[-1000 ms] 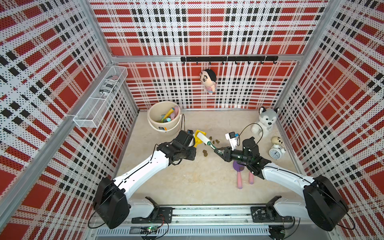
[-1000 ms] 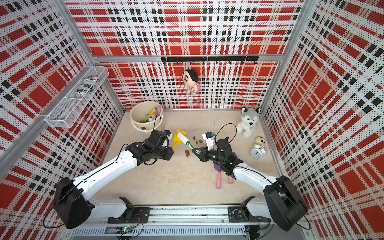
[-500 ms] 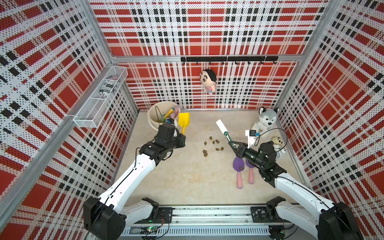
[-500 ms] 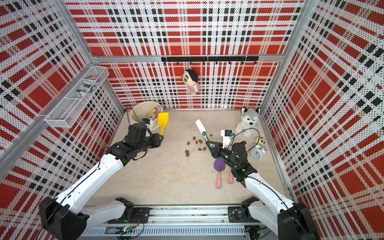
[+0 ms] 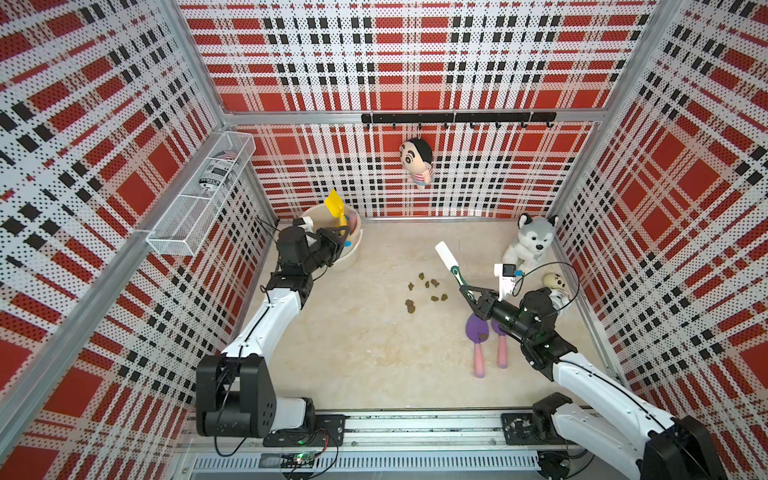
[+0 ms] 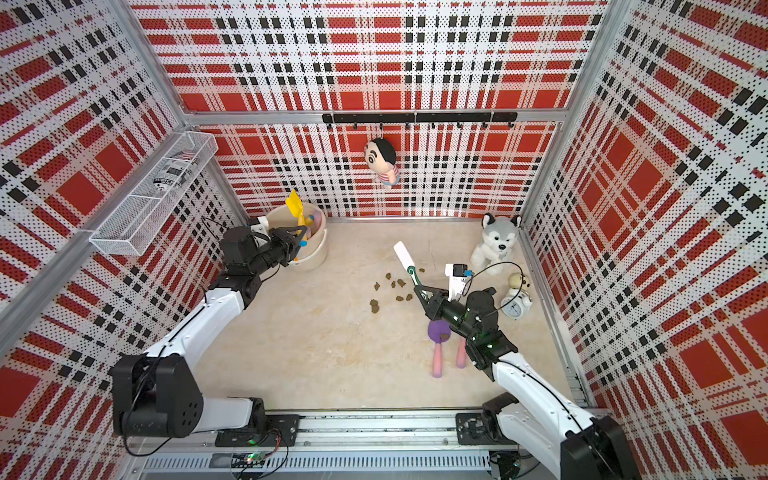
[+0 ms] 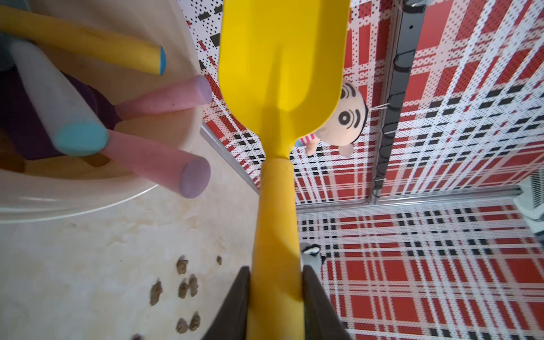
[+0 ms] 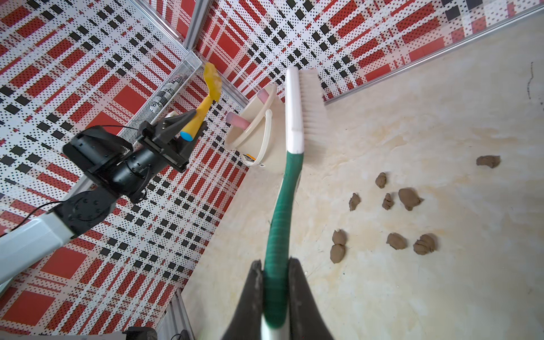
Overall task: Brush the soil off the hand trowel and place it into the bucket
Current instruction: Place the hand trowel in the bucket.
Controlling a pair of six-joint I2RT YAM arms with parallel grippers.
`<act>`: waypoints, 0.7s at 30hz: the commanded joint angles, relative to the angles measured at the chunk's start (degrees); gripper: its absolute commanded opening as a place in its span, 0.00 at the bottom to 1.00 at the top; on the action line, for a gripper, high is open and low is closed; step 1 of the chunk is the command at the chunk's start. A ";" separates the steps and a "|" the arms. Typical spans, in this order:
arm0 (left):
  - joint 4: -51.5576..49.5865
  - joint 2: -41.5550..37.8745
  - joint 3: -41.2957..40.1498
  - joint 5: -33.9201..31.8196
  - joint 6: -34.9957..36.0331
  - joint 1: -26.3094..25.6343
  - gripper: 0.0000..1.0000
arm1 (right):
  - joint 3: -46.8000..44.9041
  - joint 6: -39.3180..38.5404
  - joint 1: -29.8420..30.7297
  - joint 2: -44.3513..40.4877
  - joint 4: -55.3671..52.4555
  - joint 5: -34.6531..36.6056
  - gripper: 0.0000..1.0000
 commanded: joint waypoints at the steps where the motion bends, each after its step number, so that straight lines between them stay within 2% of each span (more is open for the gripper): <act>1: 17.96 2.92 -1.15 4.51 -13.81 1.20 0.07 | -0.99 -0.05 -0.08 -2.58 -0.45 1.06 0.00; 4: 21.67 5.00 -1.57 3.84 -17.13 2.08 0.14 | -1.76 -0.23 -0.08 -4.15 -1.33 1.63 0.00; 10: 26.61 6.33 -5.19 2.40 -22.21 4.32 0.14 | -2.29 -0.58 -0.07 -6.21 -2.97 2.33 0.00; 11: 26.87 6.28 -6.14 2.21 -22.99 4.82 0.12 | -2.37 -0.63 -0.10 -6.43 -3.13 2.58 0.00; 12: 26.79 6.26 -6.82 2.23 -23.53 5.24 0.05 | -2.32 -0.67 -0.12 -6.62 -3.27 2.59 0.00; 14: 26.38 6.63 -8.20 2.61 -24.93 5.96 0.00 | -2.32 -0.65 -0.10 -6.89 -3.29 2.73 0.00; 19: 18.59 7.56 -7.33 3.73 -21.41 7.12 0.01 | -1.93 -0.65 -0.11 -6.79 -3.44 2.60 0.00; 21: 16.27 7.38 -6.87 3.53 -20.03 7.54 0.08 | -1.74 -0.50 -0.13 -6.69 -3.56 2.55 0.00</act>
